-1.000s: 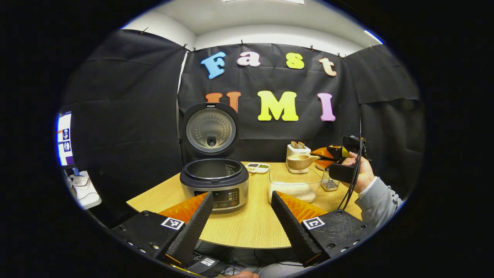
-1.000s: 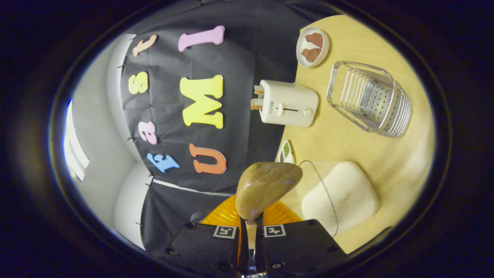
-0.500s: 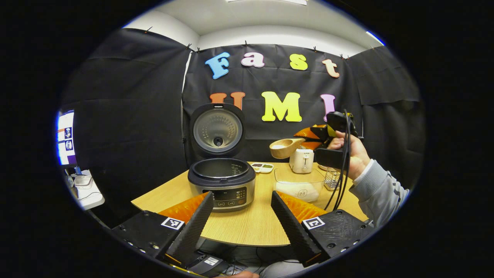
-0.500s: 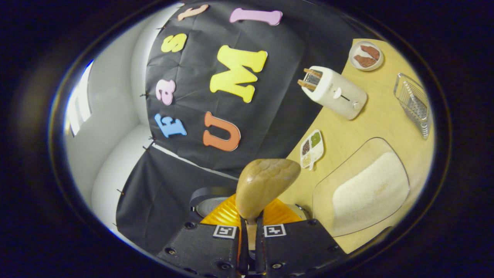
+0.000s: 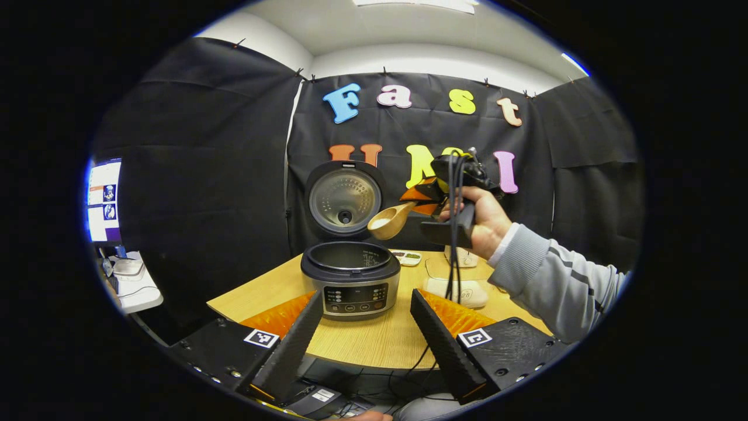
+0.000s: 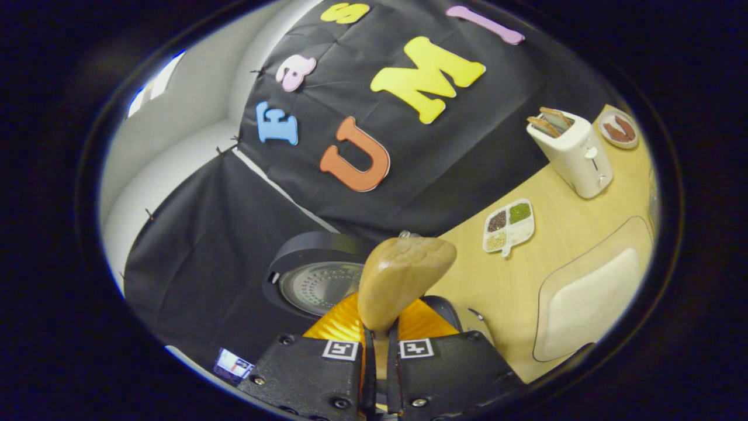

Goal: Close the left gripper, press the button to open the rice cooker; take a wooden spoon from the chopstick holder with the right hand, scoop a spoonful of rice and pour it into the rice cooker, then put the wooden spoon back into the chopstick holder.

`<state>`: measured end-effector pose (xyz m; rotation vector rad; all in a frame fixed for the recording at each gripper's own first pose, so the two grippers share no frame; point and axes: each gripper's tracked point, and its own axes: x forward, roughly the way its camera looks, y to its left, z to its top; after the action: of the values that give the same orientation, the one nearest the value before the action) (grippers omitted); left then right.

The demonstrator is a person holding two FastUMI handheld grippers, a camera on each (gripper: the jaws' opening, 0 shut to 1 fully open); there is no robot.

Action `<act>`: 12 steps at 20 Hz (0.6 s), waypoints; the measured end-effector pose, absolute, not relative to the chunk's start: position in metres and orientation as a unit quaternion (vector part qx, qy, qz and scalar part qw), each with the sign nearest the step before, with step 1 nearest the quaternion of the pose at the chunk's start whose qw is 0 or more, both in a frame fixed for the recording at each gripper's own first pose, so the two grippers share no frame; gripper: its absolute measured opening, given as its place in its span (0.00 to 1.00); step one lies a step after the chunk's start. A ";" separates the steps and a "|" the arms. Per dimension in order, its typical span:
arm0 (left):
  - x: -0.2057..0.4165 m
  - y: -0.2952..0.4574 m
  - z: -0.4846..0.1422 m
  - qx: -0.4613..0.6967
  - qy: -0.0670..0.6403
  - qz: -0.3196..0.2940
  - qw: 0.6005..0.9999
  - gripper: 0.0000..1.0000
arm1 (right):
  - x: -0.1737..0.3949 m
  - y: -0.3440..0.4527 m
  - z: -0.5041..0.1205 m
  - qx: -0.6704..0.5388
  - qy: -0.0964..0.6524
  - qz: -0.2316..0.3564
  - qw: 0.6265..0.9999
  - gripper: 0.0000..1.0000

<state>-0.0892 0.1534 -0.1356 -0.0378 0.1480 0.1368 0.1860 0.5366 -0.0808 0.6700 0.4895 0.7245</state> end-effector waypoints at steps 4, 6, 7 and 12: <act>-0.090 0.160 -0.140 -0.023 0.075 0.071 0.994 0.96 | 0.183 0.559 -0.098 0.233 0.220 0.343 0.883 0.13; -0.091 0.162 -0.142 -0.029 0.075 0.071 0.994 0.96 | 0.181 0.565 -0.103 0.195 0.212 0.343 0.894 0.12; -0.091 0.164 -0.142 -0.031 0.076 0.072 0.994 0.96 | 0.180 0.568 -0.105 0.172 0.207 0.345 0.900 0.13; -0.093 0.160 -0.141 -0.030 0.074 0.072 0.994 0.94 | 0.174 0.581 -0.111 0.055 0.176 0.345 0.920 0.13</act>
<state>-0.0930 0.1604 -0.1408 -0.0597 0.1480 0.1440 0.1742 0.5809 -0.1113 0.1132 0.3621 0.7085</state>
